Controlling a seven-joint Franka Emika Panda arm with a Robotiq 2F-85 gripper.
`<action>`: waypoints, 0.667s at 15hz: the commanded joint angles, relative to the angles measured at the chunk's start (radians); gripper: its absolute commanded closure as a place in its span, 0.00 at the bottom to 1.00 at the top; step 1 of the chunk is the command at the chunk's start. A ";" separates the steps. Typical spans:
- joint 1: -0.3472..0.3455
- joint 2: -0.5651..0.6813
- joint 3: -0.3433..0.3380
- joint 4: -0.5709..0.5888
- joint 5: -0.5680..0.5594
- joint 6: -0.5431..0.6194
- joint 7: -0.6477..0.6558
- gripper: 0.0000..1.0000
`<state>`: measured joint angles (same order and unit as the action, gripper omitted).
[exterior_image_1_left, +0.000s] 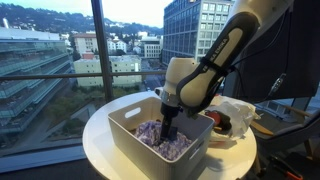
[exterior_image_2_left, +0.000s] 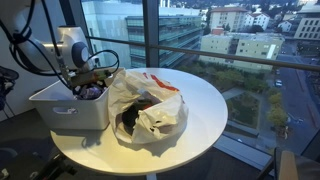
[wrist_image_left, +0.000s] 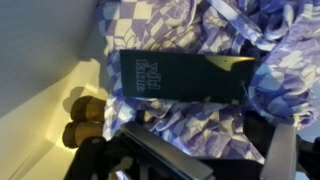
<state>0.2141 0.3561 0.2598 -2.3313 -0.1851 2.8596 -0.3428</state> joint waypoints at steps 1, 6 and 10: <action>0.021 0.064 -0.018 0.039 -0.053 0.053 0.015 0.00; 0.031 0.117 -0.025 0.053 -0.081 0.104 0.014 0.25; 0.015 0.114 -0.011 0.054 -0.065 0.086 0.016 0.49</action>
<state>0.2310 0.4660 0.2471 -2.2953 -0.2433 2.9412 -0.3421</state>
